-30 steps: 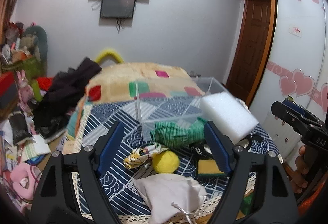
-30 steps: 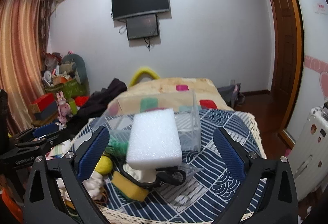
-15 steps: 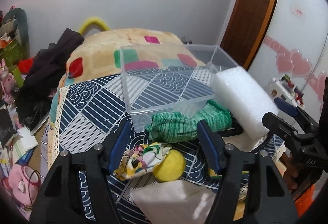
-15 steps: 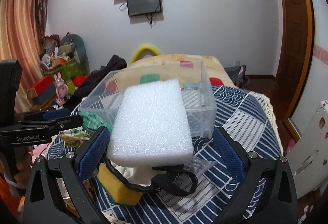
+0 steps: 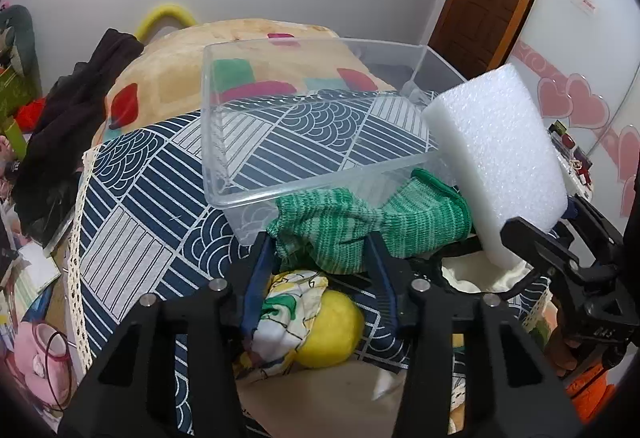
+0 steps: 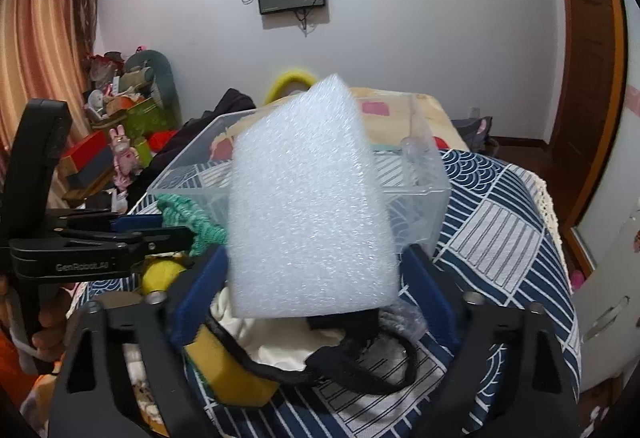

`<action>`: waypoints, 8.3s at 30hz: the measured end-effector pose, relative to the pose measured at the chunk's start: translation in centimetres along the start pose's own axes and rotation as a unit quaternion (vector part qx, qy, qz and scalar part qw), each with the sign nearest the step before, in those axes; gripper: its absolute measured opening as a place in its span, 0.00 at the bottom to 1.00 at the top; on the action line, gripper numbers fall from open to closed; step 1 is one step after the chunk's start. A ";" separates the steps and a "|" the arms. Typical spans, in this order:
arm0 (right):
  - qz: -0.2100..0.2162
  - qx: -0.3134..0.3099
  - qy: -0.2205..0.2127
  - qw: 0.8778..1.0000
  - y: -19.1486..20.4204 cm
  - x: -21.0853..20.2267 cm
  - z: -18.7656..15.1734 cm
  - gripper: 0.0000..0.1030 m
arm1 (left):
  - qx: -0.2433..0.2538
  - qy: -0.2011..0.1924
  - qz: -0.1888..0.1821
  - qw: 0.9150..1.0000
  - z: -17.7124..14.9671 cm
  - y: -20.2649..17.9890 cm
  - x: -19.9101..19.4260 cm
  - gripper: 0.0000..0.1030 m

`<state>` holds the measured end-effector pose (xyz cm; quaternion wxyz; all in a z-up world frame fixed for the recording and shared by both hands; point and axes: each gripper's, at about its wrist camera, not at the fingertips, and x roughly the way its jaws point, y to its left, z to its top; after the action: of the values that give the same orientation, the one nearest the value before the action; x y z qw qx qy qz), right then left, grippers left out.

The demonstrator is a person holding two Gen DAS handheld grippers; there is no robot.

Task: Organize soft objects
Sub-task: 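Grasp the white foam block with the right tool while the left tool grasps the green knitted cloth, then lower the foam block into the clear box with the right tool while the left drops the green cloth in, then grasp the floral cloth with the left tool while the right tool grasps the black eye mask, then carry the floral cloth and black mask over the clear box and release both, then grasp the plastic bag with the right tool while the left tool grasps the yellow ball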

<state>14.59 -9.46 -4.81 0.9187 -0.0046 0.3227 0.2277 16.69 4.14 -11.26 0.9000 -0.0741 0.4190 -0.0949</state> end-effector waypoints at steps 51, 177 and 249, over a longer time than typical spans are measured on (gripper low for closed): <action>-0.011 0.035 -0.054 0.998 -1.8 2.0 5.3 0.27 | -0.024 -0.110 0.049 0.992 4.7 0.3 -2.7 0.05; -0.067 0.001 -0.059 0.996 -1.6 2.4 5.4 0.14 | 0.001 -0.112 0.023 0.993 5.4 -0.4 -0.8 0.08; -0.004 0.017 0.090 0.996 -3.4 1.4 -4.0 0.46 | -0.025 0.026 -0.016 0.999 -5.0 2.1 1.1 0.43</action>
<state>14.65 -12.55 -9.27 0.8867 -0.0111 0.4083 0.2168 13.76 5.65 -15.67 0.8851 -0.1012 0.4429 -0.1004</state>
